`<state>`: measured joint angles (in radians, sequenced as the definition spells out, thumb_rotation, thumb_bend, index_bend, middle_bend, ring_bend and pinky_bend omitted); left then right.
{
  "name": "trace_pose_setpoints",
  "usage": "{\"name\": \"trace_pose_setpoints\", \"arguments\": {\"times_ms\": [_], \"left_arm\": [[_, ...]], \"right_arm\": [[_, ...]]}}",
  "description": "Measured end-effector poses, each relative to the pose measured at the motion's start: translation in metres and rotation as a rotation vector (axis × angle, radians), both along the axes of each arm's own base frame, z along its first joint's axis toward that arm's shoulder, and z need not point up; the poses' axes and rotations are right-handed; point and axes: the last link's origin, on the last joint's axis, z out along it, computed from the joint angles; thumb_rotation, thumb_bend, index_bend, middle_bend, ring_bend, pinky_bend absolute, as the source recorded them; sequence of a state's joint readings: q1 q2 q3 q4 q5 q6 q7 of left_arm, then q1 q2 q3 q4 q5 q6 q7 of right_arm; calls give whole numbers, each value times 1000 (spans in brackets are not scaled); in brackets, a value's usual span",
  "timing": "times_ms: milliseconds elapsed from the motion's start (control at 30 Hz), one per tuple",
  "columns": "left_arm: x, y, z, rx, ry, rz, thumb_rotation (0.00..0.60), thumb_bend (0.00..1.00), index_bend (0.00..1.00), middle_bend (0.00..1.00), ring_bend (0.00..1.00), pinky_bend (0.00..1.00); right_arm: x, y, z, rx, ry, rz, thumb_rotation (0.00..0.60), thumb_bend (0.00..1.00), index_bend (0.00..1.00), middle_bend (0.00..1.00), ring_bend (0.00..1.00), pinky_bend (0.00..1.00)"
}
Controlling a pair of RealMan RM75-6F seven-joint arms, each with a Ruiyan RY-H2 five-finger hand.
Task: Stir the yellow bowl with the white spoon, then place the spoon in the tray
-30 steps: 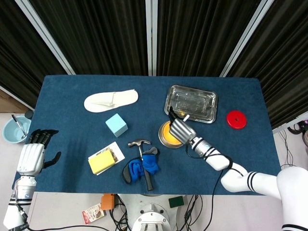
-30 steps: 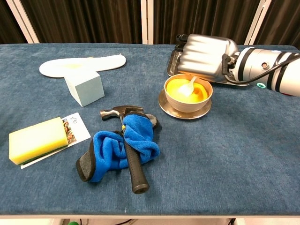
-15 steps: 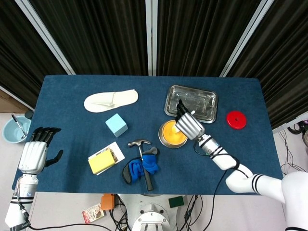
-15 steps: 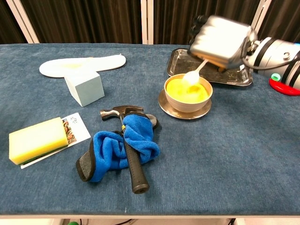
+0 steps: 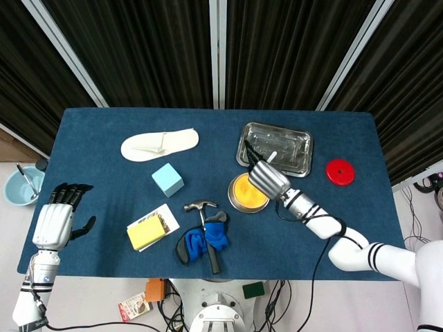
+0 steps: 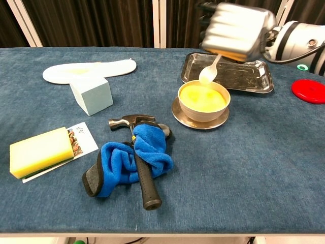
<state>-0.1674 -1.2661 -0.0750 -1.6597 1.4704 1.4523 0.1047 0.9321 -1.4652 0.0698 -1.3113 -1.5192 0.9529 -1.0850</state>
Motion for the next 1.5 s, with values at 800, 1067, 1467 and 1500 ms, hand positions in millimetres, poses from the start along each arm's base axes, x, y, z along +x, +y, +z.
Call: {"name": "trace_pose_setpoints", "arguments": {"times_ms": [800,1067,1467,1500], "left_arm": [[-14,-10,2,31,-10,37,600,261,215,210,150,118],[-17,-11,0,31,-17,44,600,261,215,211,151,118],[-20,-12,1,29,-17,49,600,261,215,211,151,118],[-19,-12,1,28,-17,48,600,261,215,211,151,118]], "right_arm": [[16,-6,-26,-50,413,240,600,505,723,425,196,0],[14,1,-40,-43,419,250,600,506,725,425,196,0],[16,12,-48,-25,277,188,600,506,736,435,208,0],[16,13,-47,-24,253,173,600,505,737,435,208,0]]}}
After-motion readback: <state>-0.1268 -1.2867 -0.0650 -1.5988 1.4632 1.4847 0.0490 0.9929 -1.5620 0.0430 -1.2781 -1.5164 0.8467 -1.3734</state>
